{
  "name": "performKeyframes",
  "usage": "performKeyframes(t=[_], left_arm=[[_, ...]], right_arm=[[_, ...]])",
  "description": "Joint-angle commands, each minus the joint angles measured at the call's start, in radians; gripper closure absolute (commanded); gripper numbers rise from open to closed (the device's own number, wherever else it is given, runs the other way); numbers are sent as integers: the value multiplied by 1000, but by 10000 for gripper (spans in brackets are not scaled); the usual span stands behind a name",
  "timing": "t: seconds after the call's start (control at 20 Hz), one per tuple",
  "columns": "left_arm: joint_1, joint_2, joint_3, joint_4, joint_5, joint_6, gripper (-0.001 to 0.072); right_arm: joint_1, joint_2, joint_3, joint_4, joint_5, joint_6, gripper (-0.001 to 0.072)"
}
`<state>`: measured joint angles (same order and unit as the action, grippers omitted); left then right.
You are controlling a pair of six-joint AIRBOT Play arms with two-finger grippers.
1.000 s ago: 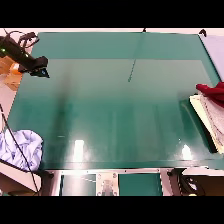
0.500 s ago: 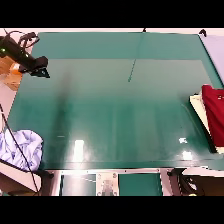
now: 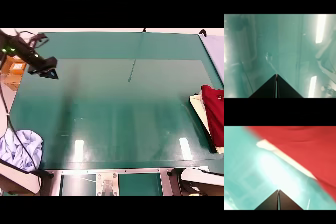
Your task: Fold the shirts.
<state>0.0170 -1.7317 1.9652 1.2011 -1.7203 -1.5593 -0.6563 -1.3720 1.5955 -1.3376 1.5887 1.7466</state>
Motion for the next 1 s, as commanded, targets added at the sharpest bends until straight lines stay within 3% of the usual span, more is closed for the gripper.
performKeyframes(t=[0.0, 0.2, 0.4, 0.95], left_arm=[[-114, 106, -145, 43, 31, -14, 688], [-176, 465, -684, 13, 272, -15, 688], [-176, 818, -1173, -11, 422, -74, 688], [-176, 882, -1255, -9, 419, -84, 686]], right_arm=[[221, 148, -270, -10, -230, -32, 699], [410, 346, -718, -3, -351, -65, 698], [568, 467, -961, 63, -463, -82, 698], [660, 471, -968, 256, -485, -76, 696]])
